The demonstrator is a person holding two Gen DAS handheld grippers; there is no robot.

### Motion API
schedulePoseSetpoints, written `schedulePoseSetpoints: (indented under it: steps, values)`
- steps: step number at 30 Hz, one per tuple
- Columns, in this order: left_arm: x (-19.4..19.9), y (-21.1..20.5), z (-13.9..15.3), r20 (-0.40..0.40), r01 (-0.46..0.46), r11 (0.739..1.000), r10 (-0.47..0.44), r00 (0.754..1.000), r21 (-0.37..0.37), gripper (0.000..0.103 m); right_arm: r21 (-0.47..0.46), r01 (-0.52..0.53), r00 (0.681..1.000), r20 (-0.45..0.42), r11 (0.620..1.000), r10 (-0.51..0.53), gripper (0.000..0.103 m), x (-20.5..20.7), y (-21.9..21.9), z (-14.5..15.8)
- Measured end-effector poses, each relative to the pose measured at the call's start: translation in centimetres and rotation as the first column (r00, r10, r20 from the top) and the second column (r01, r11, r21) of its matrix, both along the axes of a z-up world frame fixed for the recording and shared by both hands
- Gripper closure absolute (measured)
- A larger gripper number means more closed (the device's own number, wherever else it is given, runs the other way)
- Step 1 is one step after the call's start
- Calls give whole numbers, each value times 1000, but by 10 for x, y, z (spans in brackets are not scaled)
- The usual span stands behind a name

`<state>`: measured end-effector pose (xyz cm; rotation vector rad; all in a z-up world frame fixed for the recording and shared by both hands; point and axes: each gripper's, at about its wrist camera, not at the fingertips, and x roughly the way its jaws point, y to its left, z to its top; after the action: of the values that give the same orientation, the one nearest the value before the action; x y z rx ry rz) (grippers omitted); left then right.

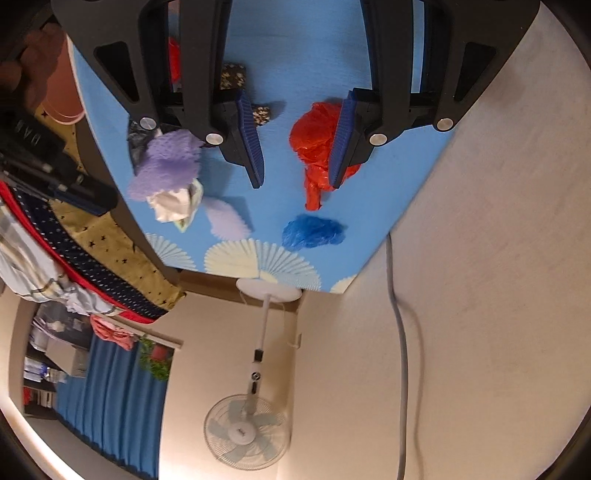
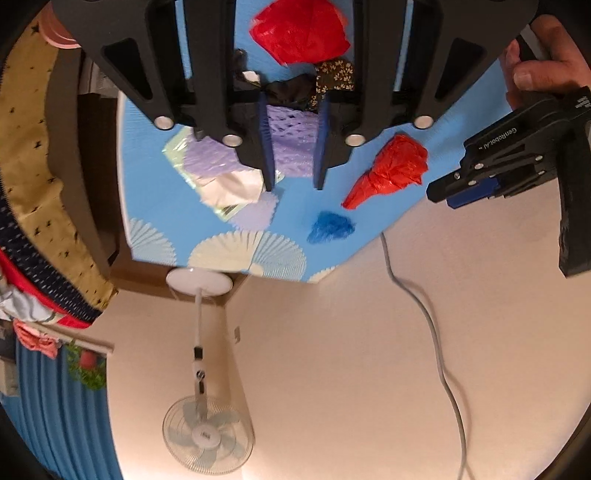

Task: Collect trash
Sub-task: 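Grasp the red plastic bag with the left tool while the right tool grasps the lavender foam net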

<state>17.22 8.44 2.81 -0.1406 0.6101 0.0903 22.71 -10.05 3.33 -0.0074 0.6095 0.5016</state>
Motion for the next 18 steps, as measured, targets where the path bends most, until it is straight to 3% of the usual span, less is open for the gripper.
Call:
schedulePoseSetpoints:
  steps: [1,3,5,12,16,18]
  values:
    - [5,2,-5,-10,-6,1000,6,1000,1,66,-2,-9,1000,-13,1000,9,60,4,4,-6]
    - [9,3,-13,-27,-17,1000,17,999,5,64,-14,-20,999,-28,1000,20,50,10,12,-14]
    - [14,8,-20,-46,-37,999,37,998,-2,59,-34,-33,999,-43,999,31,49,15,20,-21]
    - [24,19,-40,-105,-74,997,71,992,-22,59,-78,-35,998,-60,996,31,49,26,33,-31]
    - [27,15,-42,-118,-56,998,52,992,-30,60,-119,-33,997,-70,992,25,57,29,40,-37]
    - [27,14,-43,-121,-47,999,43,992,-28,70,-137,-36,997,-74,990,26,73,28,42,-39]
